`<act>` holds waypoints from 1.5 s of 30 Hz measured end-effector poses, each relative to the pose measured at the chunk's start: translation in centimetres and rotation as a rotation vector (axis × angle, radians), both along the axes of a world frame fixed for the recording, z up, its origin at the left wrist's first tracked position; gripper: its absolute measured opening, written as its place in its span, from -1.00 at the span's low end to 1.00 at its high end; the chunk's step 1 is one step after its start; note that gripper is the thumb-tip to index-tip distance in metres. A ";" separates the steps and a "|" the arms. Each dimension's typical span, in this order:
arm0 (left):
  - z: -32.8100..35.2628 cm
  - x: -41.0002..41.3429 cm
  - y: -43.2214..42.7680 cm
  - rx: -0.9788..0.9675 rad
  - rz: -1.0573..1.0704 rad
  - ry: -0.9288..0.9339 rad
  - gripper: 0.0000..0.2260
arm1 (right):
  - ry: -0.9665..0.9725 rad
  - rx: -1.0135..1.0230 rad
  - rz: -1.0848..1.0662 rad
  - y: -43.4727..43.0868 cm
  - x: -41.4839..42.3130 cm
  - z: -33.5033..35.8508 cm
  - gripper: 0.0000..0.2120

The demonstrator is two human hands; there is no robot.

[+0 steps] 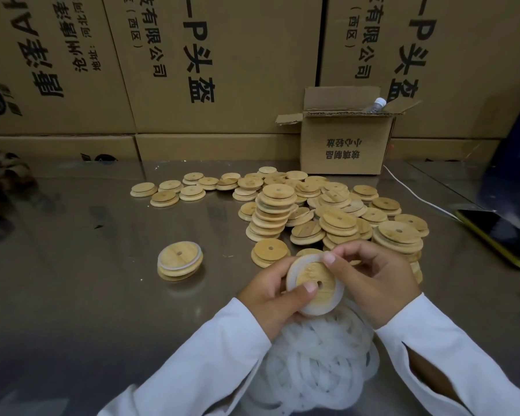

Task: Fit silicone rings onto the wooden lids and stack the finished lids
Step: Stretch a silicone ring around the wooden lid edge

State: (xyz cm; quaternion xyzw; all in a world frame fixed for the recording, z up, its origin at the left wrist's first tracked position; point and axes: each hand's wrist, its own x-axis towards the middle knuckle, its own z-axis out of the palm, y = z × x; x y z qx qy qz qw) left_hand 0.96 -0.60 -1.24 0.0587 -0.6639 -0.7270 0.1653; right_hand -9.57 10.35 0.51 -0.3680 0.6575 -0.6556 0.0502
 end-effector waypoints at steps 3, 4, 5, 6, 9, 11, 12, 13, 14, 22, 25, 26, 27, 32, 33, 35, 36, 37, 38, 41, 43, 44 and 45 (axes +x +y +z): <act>0.0 -0.1 0.1 0.054 -0.003 0.003 -0.74 | -0.047 -0.007 0.004 -0.1 -0.2 -0.2 -0.82; 0.0 -0.1 0.1 0.050 -0.001 0.004 -0.74 | -0.067 -0.012 0.009 -0.2 -0.2 -0.2 -0.81; -0.1 -0.2 0.1 0.041 0.001 0.005 -0.74 | -0.085 -0.016 0.015 -0.1 -0.2 -0.2 -0.80; -0.1 -0.2 0.1 0.032 0.006 0.006 -0.74 | -0.098 -0.019 0.020 -0.1 -0.2 -0.1 -0.80; 0.0 -0.1 0.0 0.035 0.038 0.006 -0.77 | -0.085 -0.005 0.035 0.1 -0.1 0.1 -0.82; 0.0 -0.1 0.1 0.040 0.067 0.001 -0.80 | -0.060 0.016 0.037 0.1 0.0 0.2 -0.84; 0.0 -0.2 0.1 0.038 0.078 0.001 -0.80 | -0.060 0.024 0.036 0.1 0.0 0.2 -0.85; 0.0 -0.2 0.1 0.035 0.089 0.001 -0.80 | -0.066 0.030 0.035 0.1 0.0 0.3 -0.86; 0.0 -0.2 0.1 0.031 0.103 0.000 -0.81 | -0.074 0.035 0.032 0.1 0.0 0.3 -0.86; 0.2 -0.4 -0.2 0.132 0.157 -0.039 -0.79 | -0.094 0.041 0.031 0.1 -0.1 0.3 -0.84; 0.2 -0.4 -0.3 0.120 0.202 -0.027 -0.80 | -0.057 0.044 0.005 0.2 0.0 0.5 -0.86; 0.2 -0.5 -0.4 0.121 0.217 -0.015 -0.80 | -0.040 0.045 -0.006 0.3 0.0 0.5 -0.87; 0.3 -0.5 -0.5 0.134 0.229 0.001 -0.80 | -0.031 0.043 -0.011 0.3 0.0 0.6 -0.89; 0.3 -0.5 -0.6 0.196 0.234 0.092 -0.79 | -0.046 0.030 0.024 0.2 0.7 0.4 -0.91; 0.3 -0.4 -0.6 0.197 0.221 0.106 -0.77 | -0.038 0.032 0.015 0.1 0.8 0.3 -0.91; 0.1 -0.4 -0.6 0.196 0.194 0.125 -0.75 | -0.019 0.028 -0.027 0.0 1.0 0.0 -0.89; 0.1 -0.4 -0.7 0.183 0.188 0.128 -0.75 | -0.018 0.019 -0.044 0.0 0.9 -0.1 -0.88; 0.0 -0.4 -0.8 0.150 0.192 0.126 -0.73 | -0.023 0.009 -0.054 0.0 0.9 0.0 -0.87; -0.1 -0.5 -0.9 0.103 0.199 0.124 -0.72 | -0.023 0.006 -0.057 0.0 0.8 0.0 -0.87; -0.3 -0.5 -0.9 -0.003 0.224 0.118 -0.72 | 0.042 0.044 -0.044 0.1 0.8 0.0 -0.87; -0.3 -0.5 -0.9 -0.038 0.240 0.109 -0.78 | 0.097 0.067 -0.029 0.1 0.9 -0.1 -0.87; -0.3 -0.5 -0.9 -0.052 0.243 0.108 -0.83 | 0.112 0.073 -0.023 0.1 1.0 -0.1 -0.88; -0.2 -0.4 -1.0 -0.060 0.243 0.108 -0.87 | 0.116 0.081 -0.018 0.2 1.0 0.0 -0.89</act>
